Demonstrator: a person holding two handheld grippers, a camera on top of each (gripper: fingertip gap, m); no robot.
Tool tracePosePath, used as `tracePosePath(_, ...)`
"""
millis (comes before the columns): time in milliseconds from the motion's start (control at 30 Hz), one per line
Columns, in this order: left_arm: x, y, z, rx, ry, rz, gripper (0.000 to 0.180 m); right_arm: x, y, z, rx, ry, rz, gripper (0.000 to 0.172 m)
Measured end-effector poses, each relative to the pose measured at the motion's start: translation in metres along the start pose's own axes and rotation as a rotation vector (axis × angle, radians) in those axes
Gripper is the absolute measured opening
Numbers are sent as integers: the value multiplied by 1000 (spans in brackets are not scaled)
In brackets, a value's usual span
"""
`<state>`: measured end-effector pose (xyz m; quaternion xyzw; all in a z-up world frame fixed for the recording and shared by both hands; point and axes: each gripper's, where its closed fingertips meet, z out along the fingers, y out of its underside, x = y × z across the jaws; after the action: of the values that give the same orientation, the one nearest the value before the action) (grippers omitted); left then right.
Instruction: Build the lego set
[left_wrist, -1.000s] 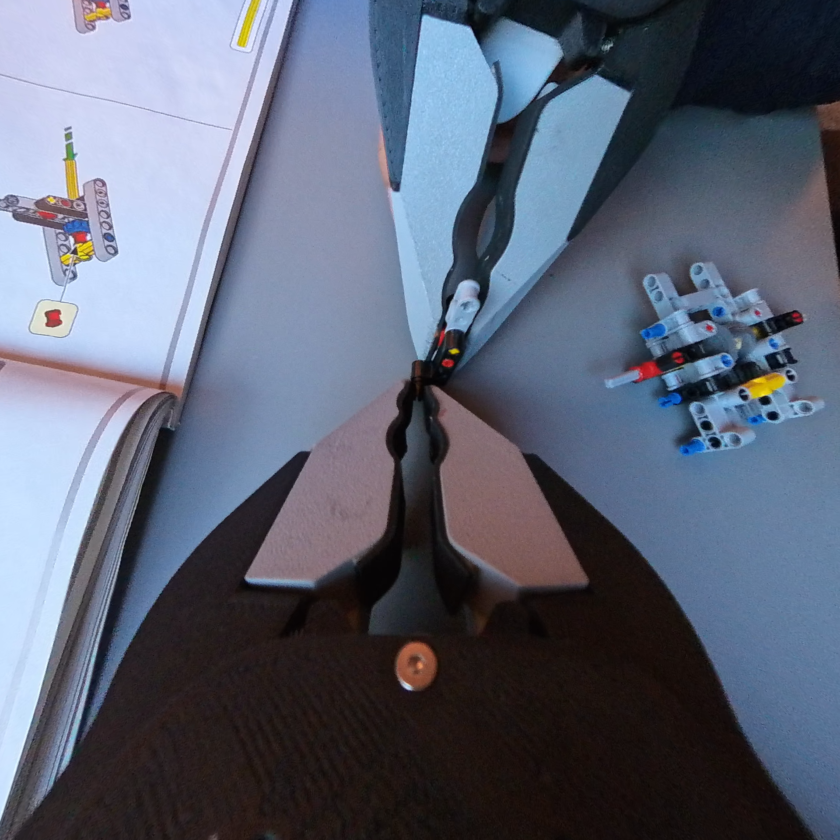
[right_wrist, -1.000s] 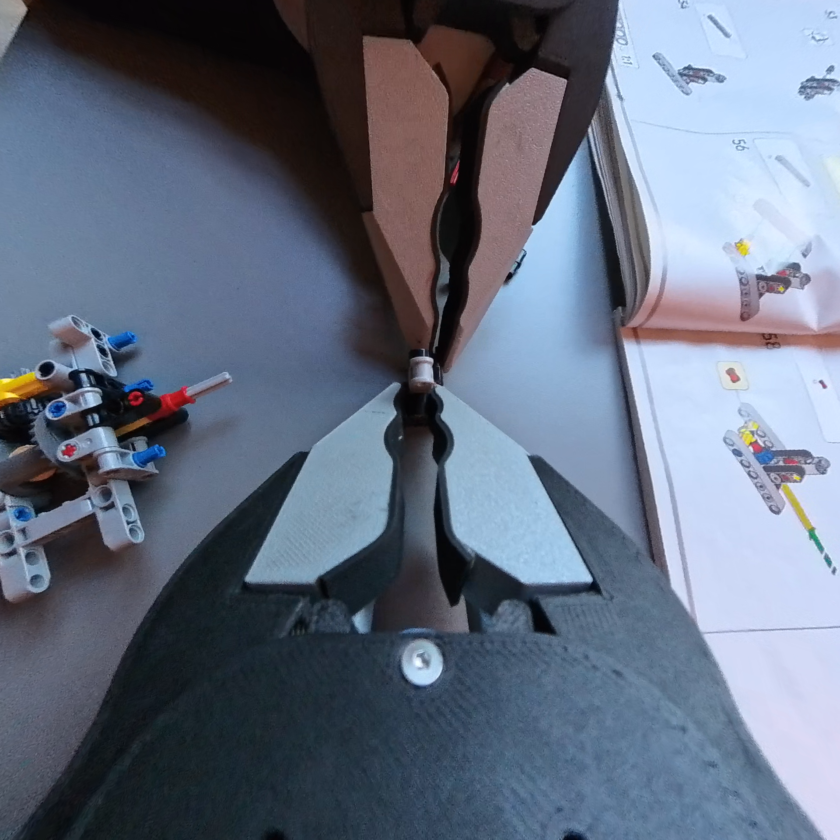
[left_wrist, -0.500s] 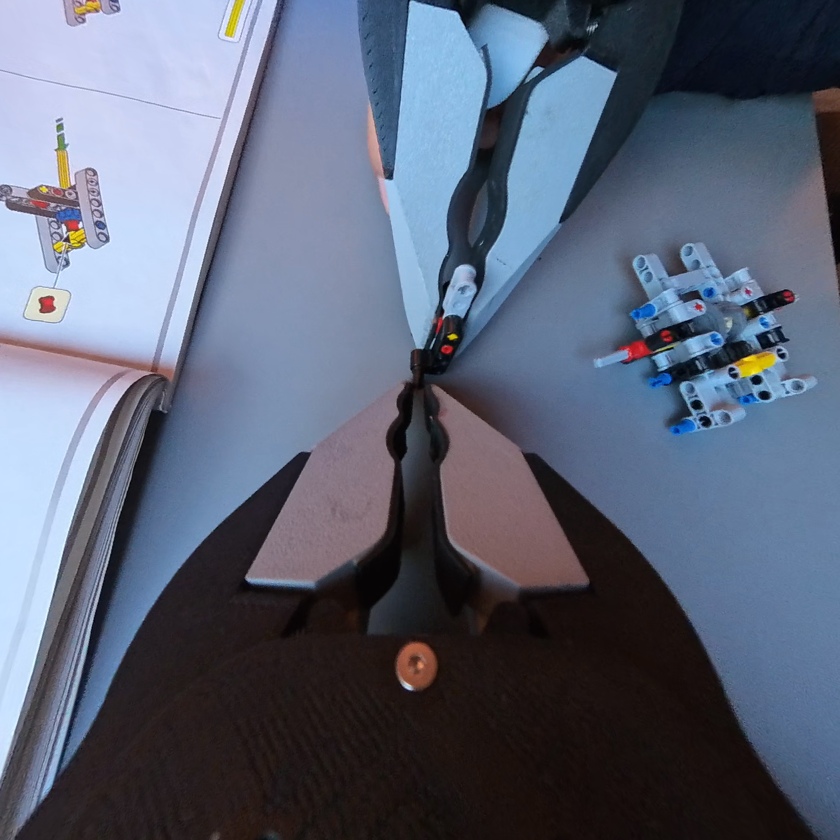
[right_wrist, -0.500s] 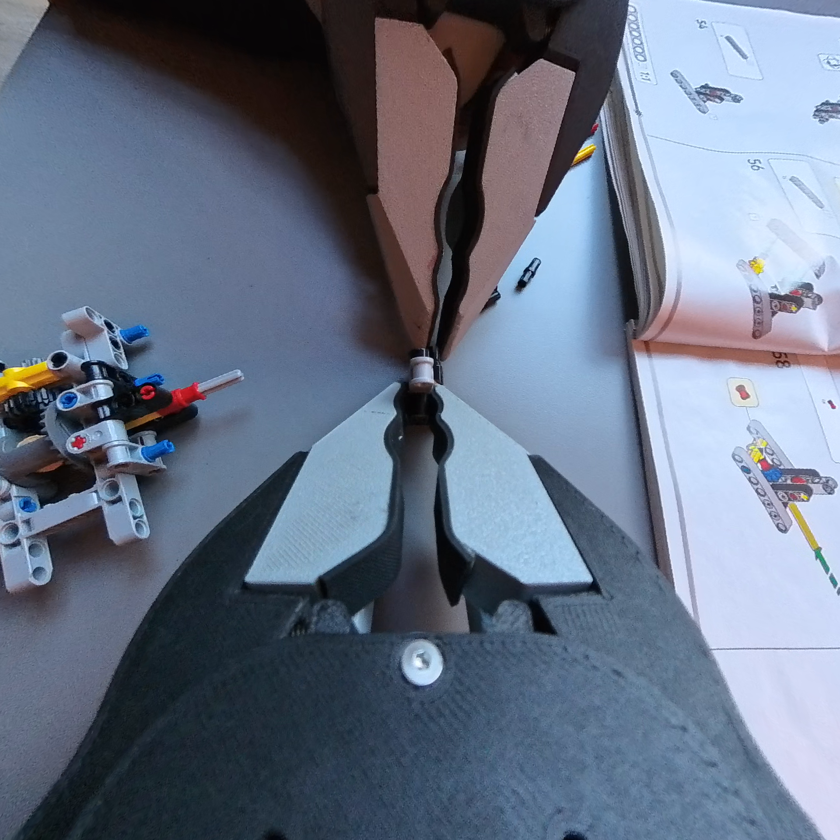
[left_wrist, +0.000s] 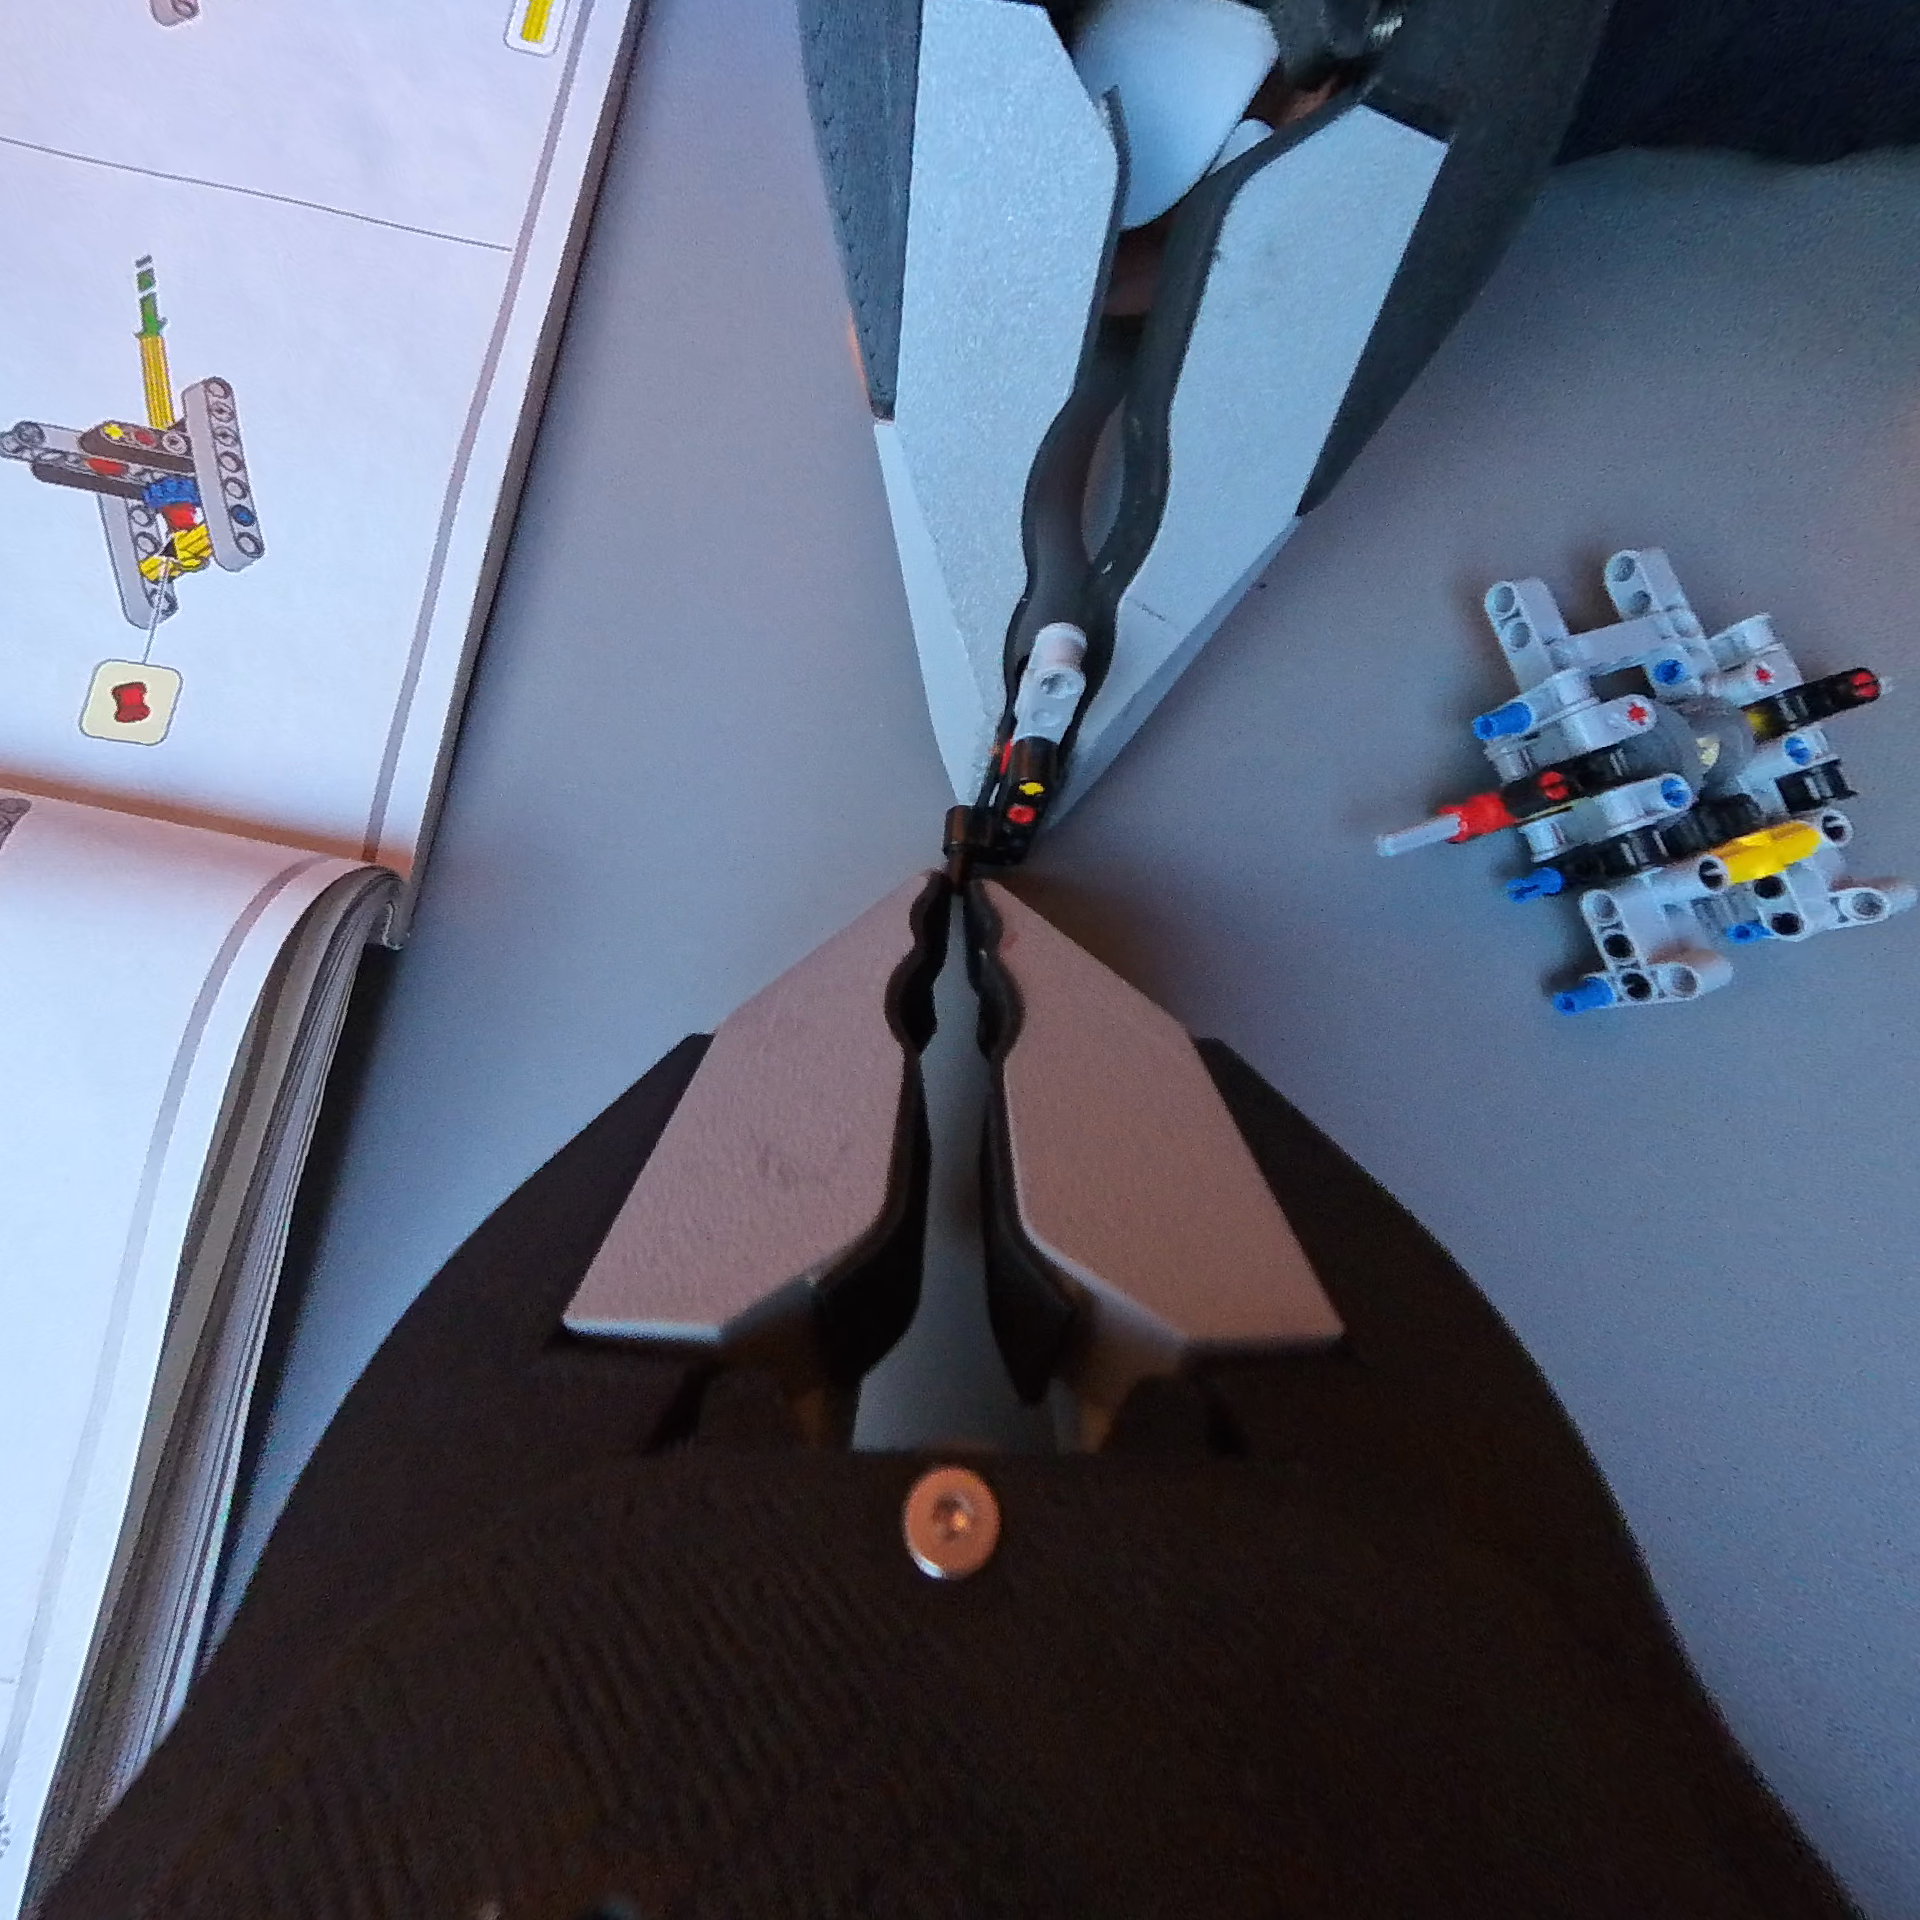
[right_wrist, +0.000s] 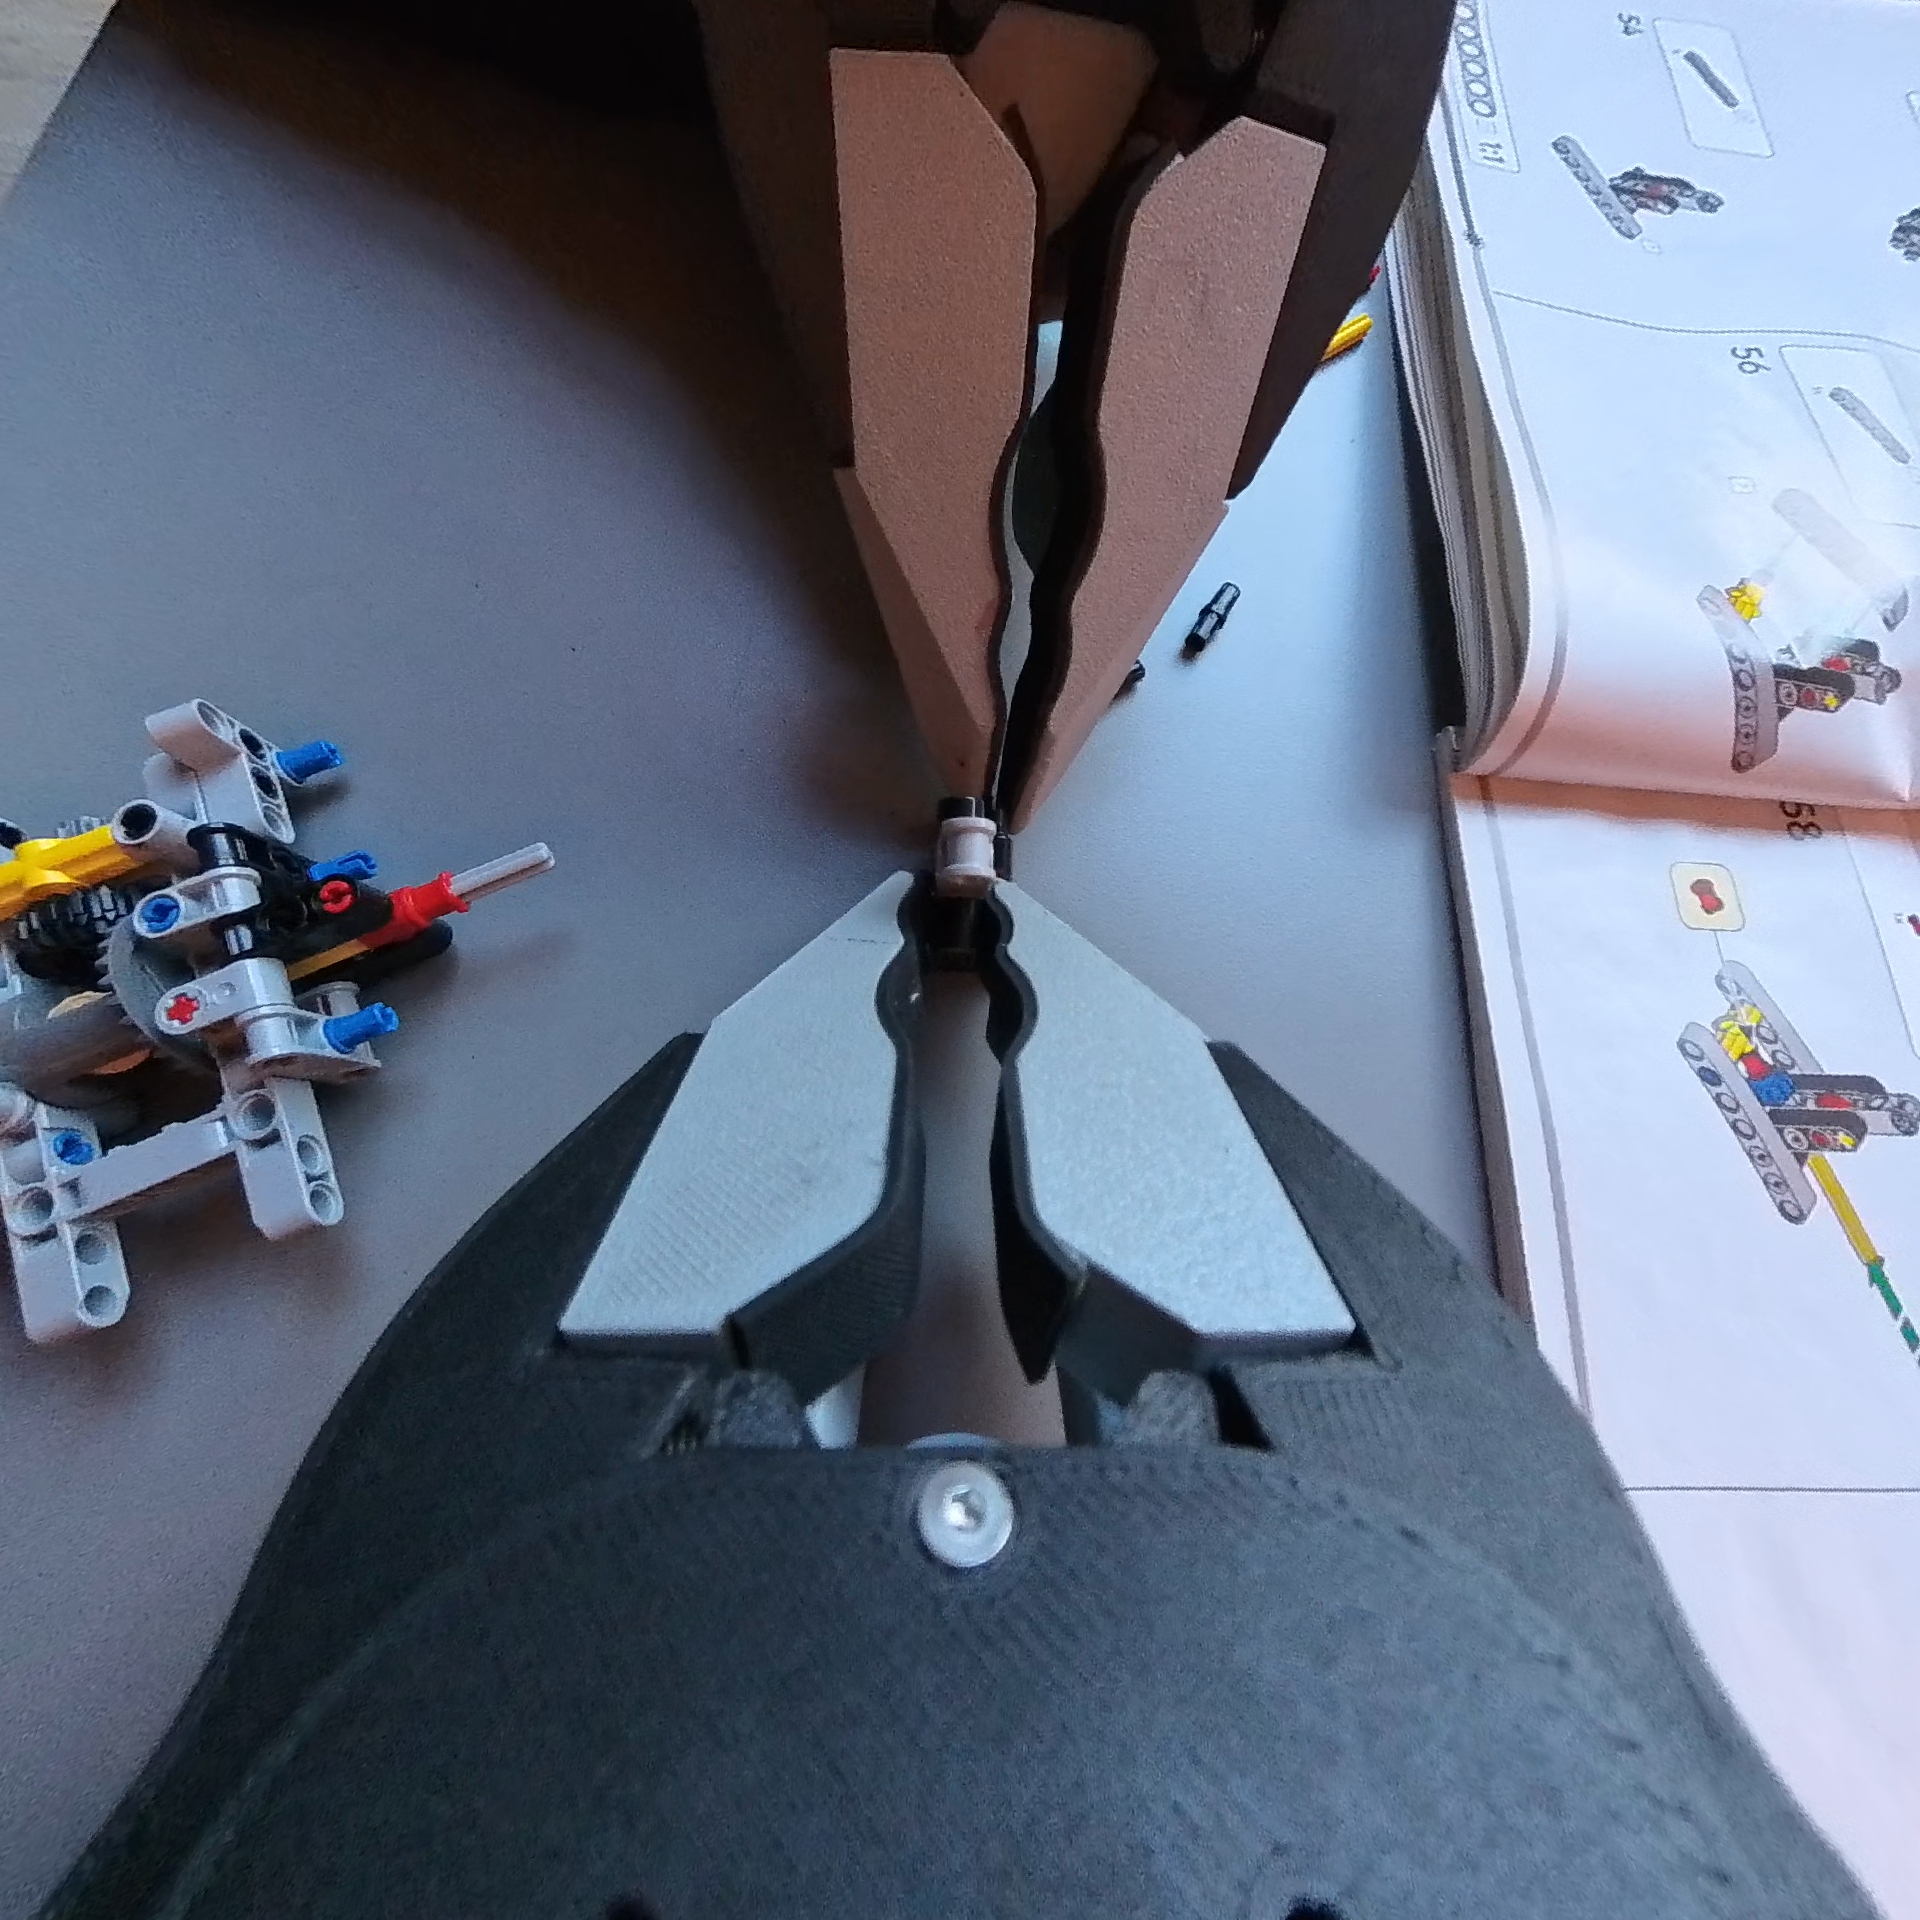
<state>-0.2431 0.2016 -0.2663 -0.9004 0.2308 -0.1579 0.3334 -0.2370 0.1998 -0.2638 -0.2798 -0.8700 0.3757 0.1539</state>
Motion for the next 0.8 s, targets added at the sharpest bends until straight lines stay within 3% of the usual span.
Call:
tracePosePath(200,-3,1,-8,8,-14,-23,3,2,-3,2,23,-4,39,5)
tracePosePath(300,-26,0,-50,57,-145,2,0,5,0,0,13,50,29,5)
tracePosePath(467,-51,6,-102,162,-203,-138,2,7,4,-5,12,77,62,5)
tracePosePath(600,-42,7,-87,134,-143,-145,1,7,4,-5,10,97,67,5)
tracePosePath(800,-48,23,-61,-49,-274,-46,0,7,4,-6,10,105,70,5)
